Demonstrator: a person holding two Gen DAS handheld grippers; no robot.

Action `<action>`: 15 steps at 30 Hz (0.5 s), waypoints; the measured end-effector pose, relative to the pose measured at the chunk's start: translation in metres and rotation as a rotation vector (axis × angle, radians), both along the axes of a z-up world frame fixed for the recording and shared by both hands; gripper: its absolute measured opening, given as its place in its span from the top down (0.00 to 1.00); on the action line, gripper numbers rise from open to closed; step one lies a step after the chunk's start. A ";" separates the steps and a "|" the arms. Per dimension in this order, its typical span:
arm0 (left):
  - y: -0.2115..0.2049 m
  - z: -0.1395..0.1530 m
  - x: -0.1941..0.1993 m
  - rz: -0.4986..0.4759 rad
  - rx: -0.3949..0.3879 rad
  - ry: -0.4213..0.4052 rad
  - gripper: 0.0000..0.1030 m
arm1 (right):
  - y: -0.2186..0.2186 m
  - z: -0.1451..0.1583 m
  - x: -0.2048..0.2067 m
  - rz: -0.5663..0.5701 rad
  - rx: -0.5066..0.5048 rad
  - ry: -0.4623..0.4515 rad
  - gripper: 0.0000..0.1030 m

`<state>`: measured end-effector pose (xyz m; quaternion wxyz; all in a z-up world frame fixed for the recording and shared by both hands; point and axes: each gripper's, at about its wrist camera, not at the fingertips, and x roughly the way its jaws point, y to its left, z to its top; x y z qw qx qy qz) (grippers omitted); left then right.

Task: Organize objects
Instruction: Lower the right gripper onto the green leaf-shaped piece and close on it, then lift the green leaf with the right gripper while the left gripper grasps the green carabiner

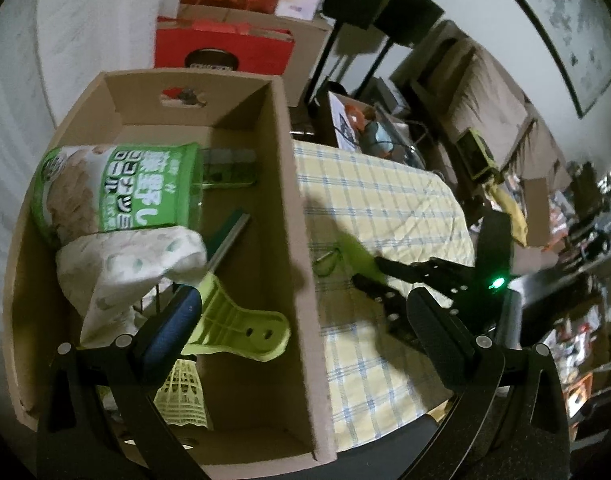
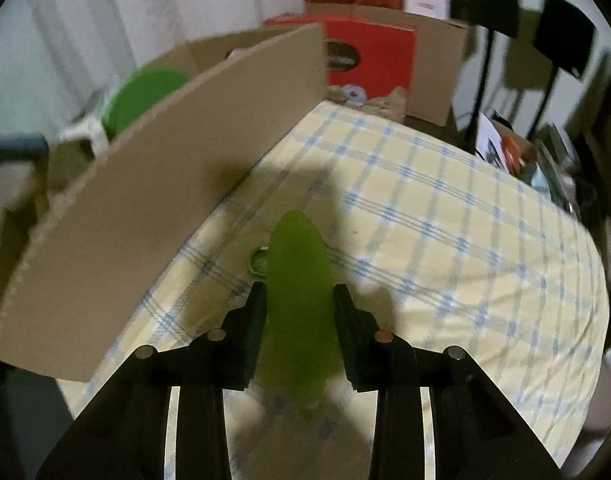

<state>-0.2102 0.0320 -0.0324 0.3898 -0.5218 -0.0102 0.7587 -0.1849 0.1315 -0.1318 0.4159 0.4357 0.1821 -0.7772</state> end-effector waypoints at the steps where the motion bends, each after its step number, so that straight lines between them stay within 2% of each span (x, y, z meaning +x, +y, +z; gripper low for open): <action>1: 0.004 0.002 0.002 -0.015 -0.007 0.009 0.00 | 0.007 0.004 -0.001 -0.024 -0.017 -0.010 0.68; 4: 0.021 0.008 0.008 -0.071 -0.030 0.044 0.00 | 0.027 0.013 -0.005 -0.077 -0.052 -0.028 0.68; 7: 0.044 0.008 0.011 -0.142 -0.085 0.063 0.02 | 0.041 0.021 -0.008 -0.111 -0.061 -0.027 0.68; 11: 0.069 0.005 0.010 -0.219 -0.162 0.071 0.10 | 0.058 0.030 -0.005 -0.147 -0.072 -0.022 0.68; 13: 0.081 0.006 0.009 -0.252 -0.208 0.100 0.14 | 0.068 0.036 -0.006 -0.169 -0.093 -0.021 0.68; 15: 0.093 0.010 0.011 -0.292 -0.244 0.141 0.25 | 0.078 0.041 -0.006 -0.188 -0.109 -0.022 0.68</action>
